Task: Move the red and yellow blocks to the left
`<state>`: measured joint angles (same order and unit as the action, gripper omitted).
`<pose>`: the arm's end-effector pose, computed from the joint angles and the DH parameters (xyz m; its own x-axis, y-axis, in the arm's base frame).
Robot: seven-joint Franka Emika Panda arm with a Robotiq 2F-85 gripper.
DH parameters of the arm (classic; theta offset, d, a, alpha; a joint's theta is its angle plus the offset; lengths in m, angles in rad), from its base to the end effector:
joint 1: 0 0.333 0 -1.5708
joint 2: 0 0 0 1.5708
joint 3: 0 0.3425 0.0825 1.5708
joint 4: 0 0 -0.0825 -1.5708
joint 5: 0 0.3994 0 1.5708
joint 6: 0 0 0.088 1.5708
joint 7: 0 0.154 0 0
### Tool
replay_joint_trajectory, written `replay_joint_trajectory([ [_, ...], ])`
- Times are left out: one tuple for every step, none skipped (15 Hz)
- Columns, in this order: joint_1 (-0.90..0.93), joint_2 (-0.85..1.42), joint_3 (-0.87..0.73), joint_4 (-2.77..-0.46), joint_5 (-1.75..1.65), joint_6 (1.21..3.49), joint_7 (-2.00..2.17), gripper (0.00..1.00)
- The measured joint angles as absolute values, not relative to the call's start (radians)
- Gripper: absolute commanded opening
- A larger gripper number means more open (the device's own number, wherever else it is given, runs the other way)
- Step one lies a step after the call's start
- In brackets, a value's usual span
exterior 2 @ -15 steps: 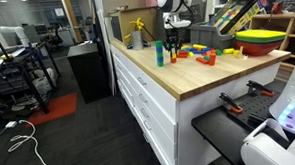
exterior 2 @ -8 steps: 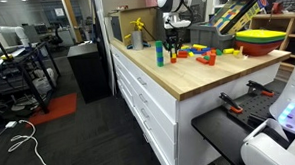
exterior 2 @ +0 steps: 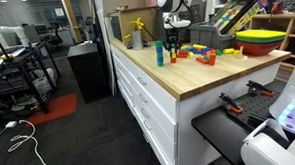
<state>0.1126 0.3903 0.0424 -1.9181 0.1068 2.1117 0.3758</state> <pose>0.6056 0.1035 0.2433 0.9364 -0.2740 -0.2192 -0.2842 -0.9586 -0.0156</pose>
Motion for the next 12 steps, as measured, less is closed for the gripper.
replay_joint_trajectory([
  [0.113,0.39,0.042,-1.918,0.107,2.112,0.376,0.69],
  [0.113,0.391,0.042,-1.918,0.107,2.112,0.376,0.75],
  [0.113,0.391,0.042,-1.918,0.107,2.112,0.376,0.84],
  [0.113,0.391,0.042,-1.918,0.107,2.112,0.376,0.91],
  [0.112,0.391,0.042,-1.918,0.107,2.112,0.376,0.99],
  [0.112,0.391,0.041,-1.918,0.107,2.112,0.376,1.0],
  [0.112,0.391,0.041,-1.918,0.107,2.112,0.376,1.0],
  [0.112,0.391,0.04,-1.918,0.107,2.112,0.376,1.0],
  [0.111,0.391,0.04,-1.918,0.107,2.112,0.376,1.0],
  [0.111,0.391,0.039,-1.918,0.107,2.112,0.376,1.0],
  [0.11,0.391,0.039,-1.918,0.107,2.112,0.376,1.0],
  [0.11,0.391,0.038,-1.918,0.107,2.112,0.376,1.0],
])
